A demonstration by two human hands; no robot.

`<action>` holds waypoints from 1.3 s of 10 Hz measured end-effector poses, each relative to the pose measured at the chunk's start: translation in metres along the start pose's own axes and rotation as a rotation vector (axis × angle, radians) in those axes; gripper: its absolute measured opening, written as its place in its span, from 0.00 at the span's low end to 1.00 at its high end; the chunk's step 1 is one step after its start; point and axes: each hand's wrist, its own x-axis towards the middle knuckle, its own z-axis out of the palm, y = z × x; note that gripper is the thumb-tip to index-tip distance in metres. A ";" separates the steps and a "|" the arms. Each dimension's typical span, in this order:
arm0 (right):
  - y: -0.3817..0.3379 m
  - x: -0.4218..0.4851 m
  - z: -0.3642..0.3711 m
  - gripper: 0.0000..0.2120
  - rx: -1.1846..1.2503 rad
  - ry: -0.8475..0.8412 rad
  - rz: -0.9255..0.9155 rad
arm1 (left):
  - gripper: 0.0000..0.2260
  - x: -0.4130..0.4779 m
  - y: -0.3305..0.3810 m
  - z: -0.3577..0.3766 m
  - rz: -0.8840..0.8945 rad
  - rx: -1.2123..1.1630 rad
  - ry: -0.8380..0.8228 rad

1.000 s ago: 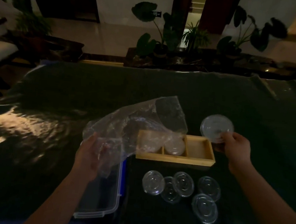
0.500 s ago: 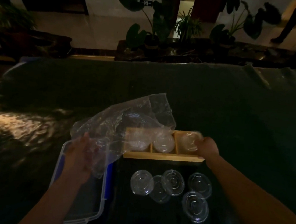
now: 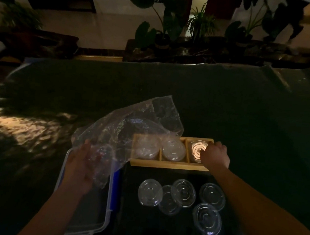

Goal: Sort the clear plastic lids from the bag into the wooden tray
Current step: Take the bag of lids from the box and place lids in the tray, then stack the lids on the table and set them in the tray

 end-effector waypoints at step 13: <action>-0.298 -0.192 -0.016 0.14 0.570 -0.212 -0.987 | 0.08 -0.038 0.069 -0.241 0.114 -0.227 0.308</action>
